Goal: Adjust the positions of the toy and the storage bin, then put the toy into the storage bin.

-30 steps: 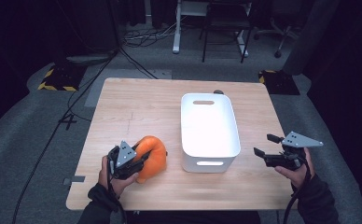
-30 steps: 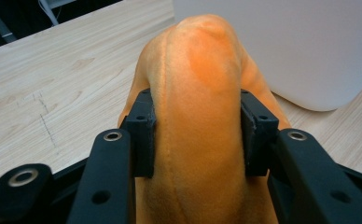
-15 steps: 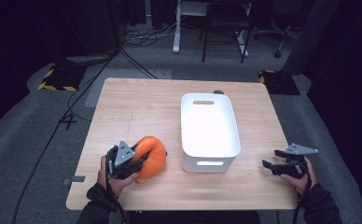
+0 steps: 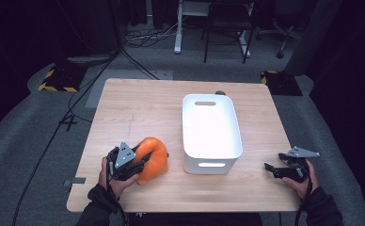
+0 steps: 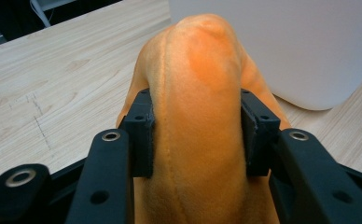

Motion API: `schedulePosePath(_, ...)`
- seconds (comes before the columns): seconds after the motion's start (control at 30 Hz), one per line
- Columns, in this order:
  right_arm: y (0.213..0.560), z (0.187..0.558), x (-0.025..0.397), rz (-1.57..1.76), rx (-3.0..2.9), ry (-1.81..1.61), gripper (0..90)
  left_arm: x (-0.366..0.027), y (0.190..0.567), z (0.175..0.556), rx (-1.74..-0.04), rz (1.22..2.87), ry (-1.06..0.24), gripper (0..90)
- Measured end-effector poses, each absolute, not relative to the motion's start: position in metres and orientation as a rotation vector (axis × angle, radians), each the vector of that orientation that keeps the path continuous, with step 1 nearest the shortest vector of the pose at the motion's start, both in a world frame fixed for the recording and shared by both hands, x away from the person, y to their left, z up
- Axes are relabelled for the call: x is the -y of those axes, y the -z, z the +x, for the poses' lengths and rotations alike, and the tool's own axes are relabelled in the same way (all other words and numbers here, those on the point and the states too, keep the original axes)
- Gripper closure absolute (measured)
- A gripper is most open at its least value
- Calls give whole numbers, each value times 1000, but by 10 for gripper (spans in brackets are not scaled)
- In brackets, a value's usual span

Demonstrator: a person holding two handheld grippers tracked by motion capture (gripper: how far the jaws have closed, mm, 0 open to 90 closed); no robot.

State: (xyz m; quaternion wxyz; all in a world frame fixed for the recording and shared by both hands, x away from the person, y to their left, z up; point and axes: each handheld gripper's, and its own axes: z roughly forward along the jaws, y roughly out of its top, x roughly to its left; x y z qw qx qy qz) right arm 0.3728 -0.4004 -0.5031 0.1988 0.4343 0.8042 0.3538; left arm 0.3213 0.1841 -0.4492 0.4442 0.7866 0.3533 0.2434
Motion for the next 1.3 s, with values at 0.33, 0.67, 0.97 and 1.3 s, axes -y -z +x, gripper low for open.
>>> schedulePosePath(0.33,503,375,397,1211,-2254,-992,156,-181,445,321,-874,1956,-626,577)
schedulePosePath(0.67,503,374,397,1198,-2263,-996,156,-174,437,321,-855,1957,-653,606)
schedulePosePath(0.97,503,374,397,1193,-2268,-995,156,-180,424,326,-856,1900,-662,607)
schedulePosePath(1.3,503,374,397,1197,-2265,-997,157,-186,403,335,-864,1837,-689,607)
